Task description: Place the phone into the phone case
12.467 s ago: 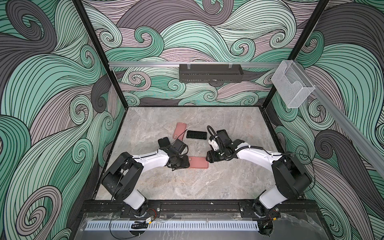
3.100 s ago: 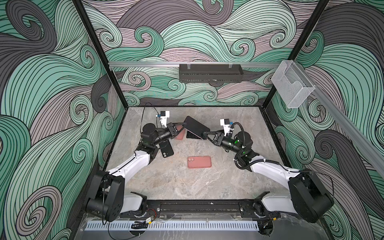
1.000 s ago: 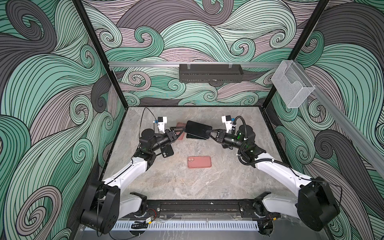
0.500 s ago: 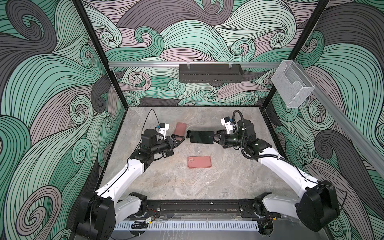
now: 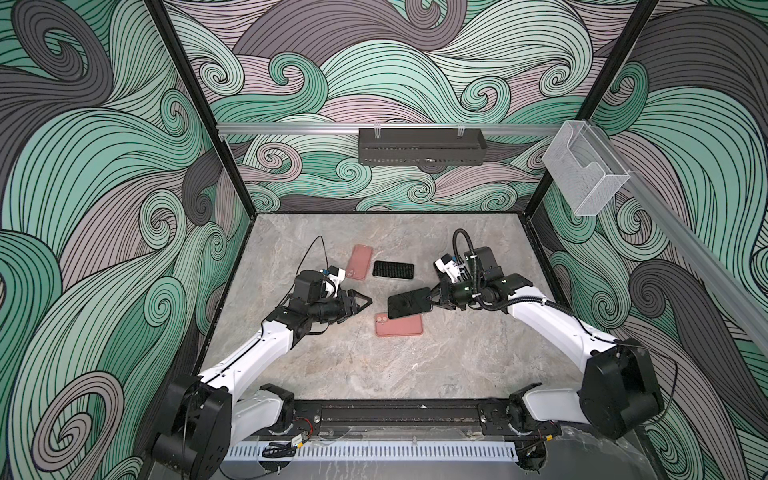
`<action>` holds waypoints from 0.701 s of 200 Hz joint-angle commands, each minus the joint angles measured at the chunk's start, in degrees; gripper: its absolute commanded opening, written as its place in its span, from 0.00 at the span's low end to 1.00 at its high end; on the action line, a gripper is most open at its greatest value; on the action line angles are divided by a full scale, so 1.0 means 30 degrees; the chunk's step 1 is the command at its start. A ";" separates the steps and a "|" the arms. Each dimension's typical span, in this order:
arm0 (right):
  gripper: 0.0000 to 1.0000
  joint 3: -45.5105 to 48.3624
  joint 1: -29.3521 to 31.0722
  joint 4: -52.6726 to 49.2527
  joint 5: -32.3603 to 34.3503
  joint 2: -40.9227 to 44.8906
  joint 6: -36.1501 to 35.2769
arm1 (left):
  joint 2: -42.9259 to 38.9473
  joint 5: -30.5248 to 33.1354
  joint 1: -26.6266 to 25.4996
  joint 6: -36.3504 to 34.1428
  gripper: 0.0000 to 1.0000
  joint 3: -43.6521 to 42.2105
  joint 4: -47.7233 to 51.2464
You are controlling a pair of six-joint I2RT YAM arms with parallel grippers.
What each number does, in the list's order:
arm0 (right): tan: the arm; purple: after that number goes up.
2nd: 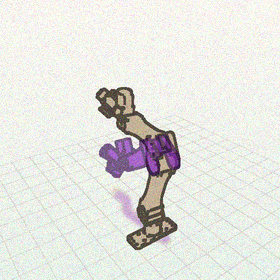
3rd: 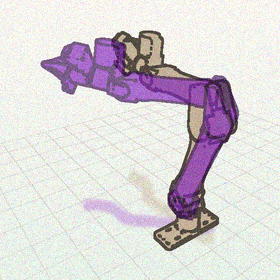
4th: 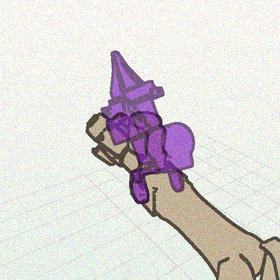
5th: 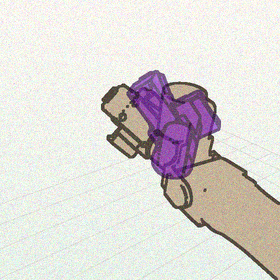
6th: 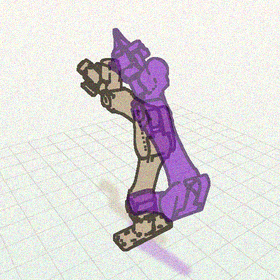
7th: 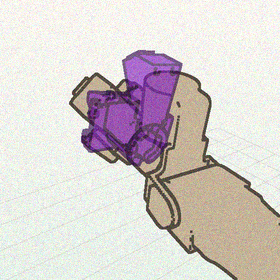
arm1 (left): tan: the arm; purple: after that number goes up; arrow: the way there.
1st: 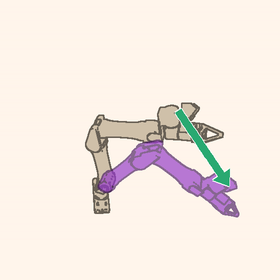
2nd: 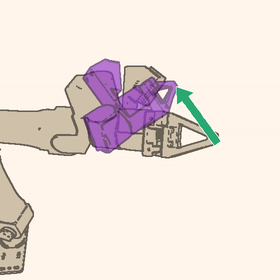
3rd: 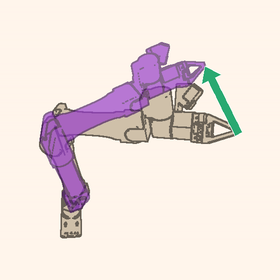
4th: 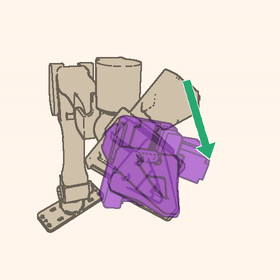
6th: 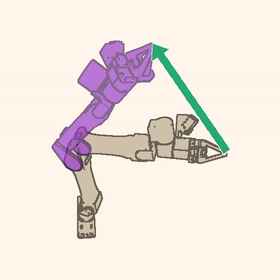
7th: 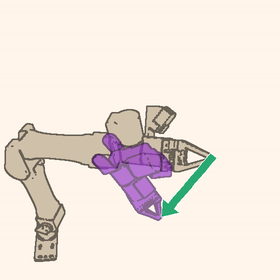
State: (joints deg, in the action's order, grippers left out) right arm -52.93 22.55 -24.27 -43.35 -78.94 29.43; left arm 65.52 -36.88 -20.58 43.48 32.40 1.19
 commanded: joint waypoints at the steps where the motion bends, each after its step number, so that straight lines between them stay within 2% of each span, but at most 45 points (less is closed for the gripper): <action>1: 0.00 -0.0698 -0.0098 -0.0308 -0.1310 -0.0539 -0.0753 | 0.0845 0.0698 -0.0646 -0.0783 0.61 0.0053 0.0805; 76: 0.00 -0.0558 -0.0102 -0.0363 -0.1352 -0.2027 -0.1145 | 0.4380 0.1589 -0.2176 -0.0463 0.54 0.0855 -0.0395; 140: 0.00 -0.0573 -0.0108 -0.0361 -0.1230 -0.3034 -0.1844 | 0.5202 0.2654 -0.2516 -0.0220 0.46 0.0946 -0.1066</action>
State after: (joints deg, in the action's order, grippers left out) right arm -52.95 22.52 -25.63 -45.10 -87.29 25.69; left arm 80.42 -31.16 -27.57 42.87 32.88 -0.30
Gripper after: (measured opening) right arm 0.102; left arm 0.471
